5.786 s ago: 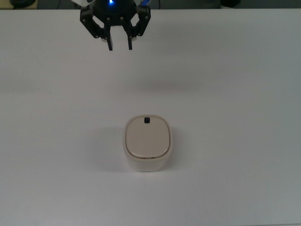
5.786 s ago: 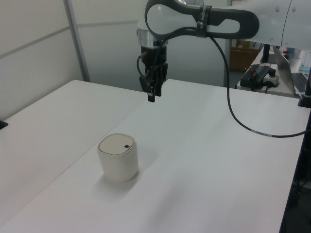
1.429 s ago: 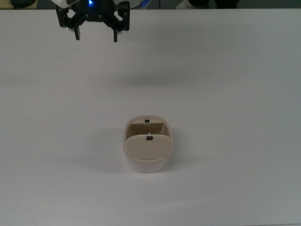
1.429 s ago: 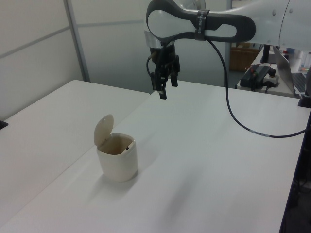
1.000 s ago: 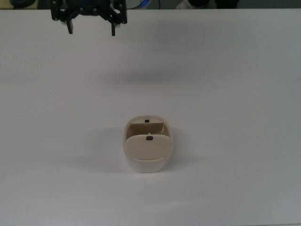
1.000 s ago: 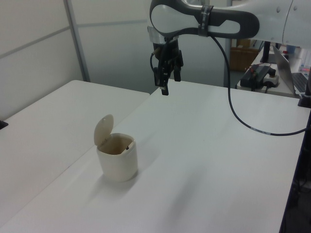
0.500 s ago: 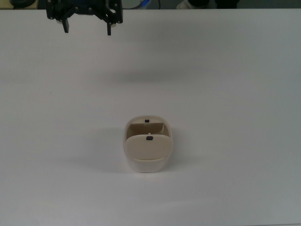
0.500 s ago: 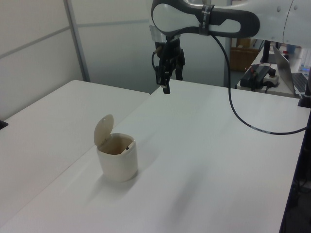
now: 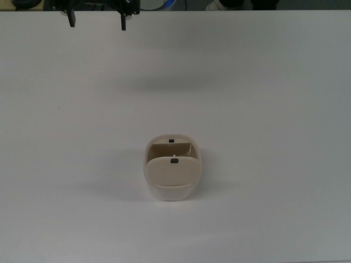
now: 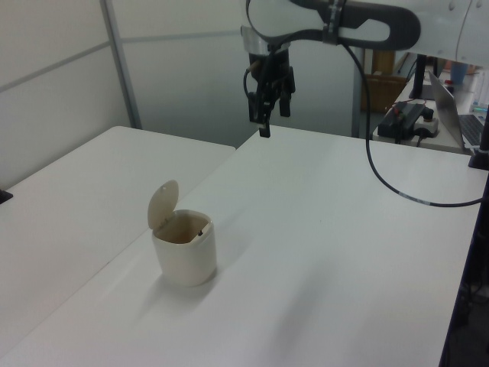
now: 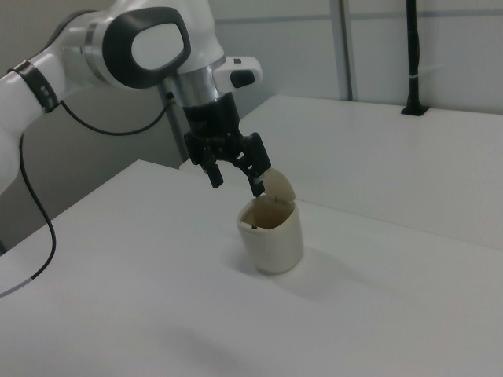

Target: Open the trash can

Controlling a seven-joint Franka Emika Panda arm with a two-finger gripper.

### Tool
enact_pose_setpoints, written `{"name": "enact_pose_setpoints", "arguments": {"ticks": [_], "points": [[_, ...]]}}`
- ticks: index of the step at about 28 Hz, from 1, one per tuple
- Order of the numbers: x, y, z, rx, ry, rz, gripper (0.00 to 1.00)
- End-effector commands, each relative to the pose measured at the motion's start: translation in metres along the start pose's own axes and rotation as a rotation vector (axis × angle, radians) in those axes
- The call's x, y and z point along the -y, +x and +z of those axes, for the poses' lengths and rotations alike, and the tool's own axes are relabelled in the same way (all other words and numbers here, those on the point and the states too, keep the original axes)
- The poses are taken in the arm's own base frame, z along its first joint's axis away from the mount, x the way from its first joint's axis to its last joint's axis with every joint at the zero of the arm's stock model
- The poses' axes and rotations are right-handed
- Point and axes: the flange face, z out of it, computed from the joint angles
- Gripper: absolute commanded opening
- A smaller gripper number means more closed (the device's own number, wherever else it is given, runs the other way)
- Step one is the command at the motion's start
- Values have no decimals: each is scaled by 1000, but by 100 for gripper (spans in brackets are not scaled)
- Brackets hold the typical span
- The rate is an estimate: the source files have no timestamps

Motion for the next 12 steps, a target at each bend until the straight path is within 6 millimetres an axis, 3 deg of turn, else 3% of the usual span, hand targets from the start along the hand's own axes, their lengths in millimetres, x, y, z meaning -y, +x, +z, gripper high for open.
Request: {"name": "enact_pose_setpoints", "arguments": {"ticks": [1, 12], "points": [[-17, -16, -10, 4, 26, 2, 100], [-20, -21, -16, -7, 27, 7, 100]]}}
